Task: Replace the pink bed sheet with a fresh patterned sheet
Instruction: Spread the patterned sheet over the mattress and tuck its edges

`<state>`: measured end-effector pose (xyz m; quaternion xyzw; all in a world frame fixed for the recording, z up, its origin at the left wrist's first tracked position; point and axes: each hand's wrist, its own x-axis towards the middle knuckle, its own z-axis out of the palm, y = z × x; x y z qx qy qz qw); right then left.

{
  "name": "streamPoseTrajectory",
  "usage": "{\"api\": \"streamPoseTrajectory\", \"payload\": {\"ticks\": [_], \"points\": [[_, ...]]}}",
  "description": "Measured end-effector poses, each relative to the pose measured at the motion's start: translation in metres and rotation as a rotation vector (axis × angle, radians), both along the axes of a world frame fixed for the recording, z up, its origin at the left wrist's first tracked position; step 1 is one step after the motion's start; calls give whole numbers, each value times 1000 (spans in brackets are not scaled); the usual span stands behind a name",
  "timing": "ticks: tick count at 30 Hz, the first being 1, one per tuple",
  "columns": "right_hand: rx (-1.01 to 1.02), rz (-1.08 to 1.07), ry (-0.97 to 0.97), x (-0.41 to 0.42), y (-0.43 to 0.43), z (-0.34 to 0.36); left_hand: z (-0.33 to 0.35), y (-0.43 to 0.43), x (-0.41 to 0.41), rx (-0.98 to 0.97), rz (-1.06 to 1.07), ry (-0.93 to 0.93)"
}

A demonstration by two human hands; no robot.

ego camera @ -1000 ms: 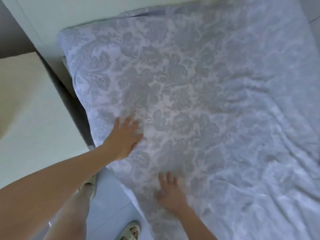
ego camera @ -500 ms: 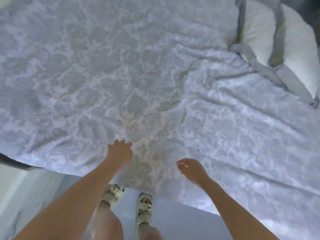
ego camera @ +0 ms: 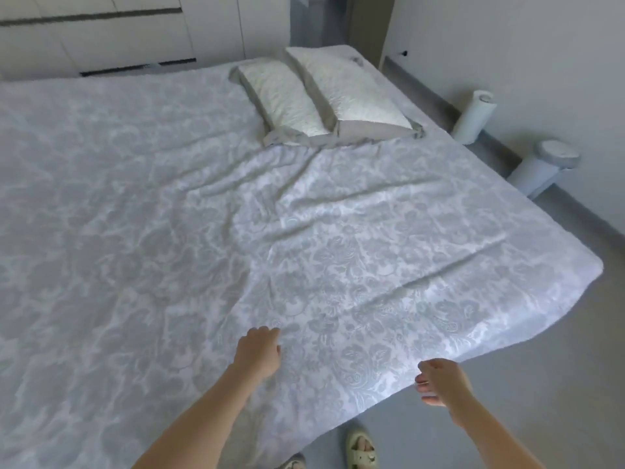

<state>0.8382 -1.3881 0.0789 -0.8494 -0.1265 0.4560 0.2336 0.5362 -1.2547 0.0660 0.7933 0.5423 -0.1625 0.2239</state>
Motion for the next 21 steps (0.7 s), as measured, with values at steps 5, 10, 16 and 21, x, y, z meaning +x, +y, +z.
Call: {"api": "streamPoseTrajectory", "payload": {"ticks": [5, 10, 16, 21], "points": [[74, -169, -47, 42, -23, 41, 59, 35, 60, 77, -119, -66], [161, -251, -74, 83, -30, 81, 110, 47, 134, 139, -178, -170], [217, -294, -72, 165, -54, 109, 144, 28, 247, 185, -252, -242], [236, -292, -66, 263, -78, 122, 158, 2, 357, 219, -144, -274]]}}
